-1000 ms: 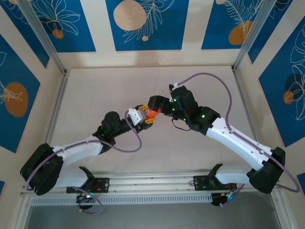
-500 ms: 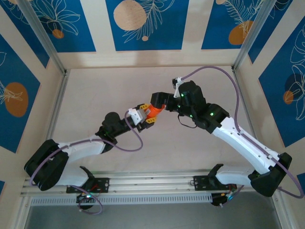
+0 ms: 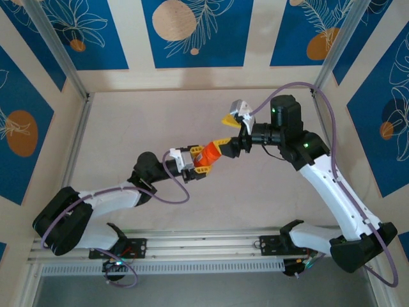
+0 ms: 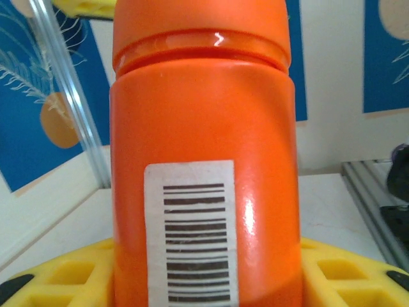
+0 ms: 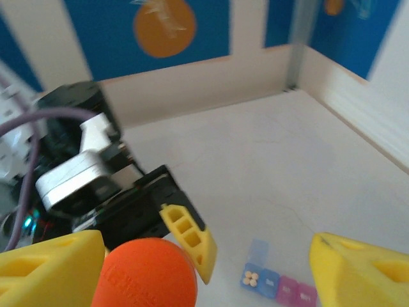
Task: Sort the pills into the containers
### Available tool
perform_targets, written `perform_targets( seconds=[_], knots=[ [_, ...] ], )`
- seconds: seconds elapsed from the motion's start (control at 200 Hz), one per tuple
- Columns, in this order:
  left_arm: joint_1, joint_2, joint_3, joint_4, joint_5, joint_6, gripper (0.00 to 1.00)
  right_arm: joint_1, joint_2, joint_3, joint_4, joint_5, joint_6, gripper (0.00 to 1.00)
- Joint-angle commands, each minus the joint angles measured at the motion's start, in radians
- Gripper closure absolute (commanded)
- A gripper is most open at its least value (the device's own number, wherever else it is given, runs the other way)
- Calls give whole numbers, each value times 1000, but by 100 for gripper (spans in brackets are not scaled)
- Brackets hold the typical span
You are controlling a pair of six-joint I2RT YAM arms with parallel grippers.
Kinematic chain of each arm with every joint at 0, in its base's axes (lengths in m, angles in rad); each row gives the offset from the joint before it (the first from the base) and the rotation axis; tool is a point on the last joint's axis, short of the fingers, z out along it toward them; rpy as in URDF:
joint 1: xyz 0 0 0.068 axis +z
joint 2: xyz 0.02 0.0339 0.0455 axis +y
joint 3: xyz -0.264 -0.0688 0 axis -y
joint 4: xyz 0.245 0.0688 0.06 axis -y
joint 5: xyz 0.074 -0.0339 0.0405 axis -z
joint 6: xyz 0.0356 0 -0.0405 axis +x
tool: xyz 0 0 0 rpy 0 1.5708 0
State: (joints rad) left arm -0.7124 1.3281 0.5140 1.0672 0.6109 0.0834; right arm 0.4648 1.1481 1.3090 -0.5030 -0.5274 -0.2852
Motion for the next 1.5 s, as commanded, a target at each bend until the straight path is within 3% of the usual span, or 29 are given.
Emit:
perform_targets(
  seconds=[0.0, 0.16, 0.43, 0.97, 1.235, 1.491],
  knots=[
    [8, 0, -12, 99, 98, -52, 100, -16, 42, 13, -106, -257, -307, 18],
    [8, -2, -9, 70, 114, -50, 100, -20, 80, 56, -240, -407, -484, 17],
    [8, 30, 4, 95, 133, -72, 100, -13, 91, 49, -258, -439, -537, 20],
    [11, 28, 29, 93, 157, -93, 100, 15, 128, 36, -278, -331, -551, 28],
    [11, 19, 39, 87, 144, -85, 100, 24, 116, 4, -245, -296, -514, 43],
    [12, -5, 54, 45, 93, -46, 100, 75, 72, -83, -83, -128, -295, 59]
  ],
)
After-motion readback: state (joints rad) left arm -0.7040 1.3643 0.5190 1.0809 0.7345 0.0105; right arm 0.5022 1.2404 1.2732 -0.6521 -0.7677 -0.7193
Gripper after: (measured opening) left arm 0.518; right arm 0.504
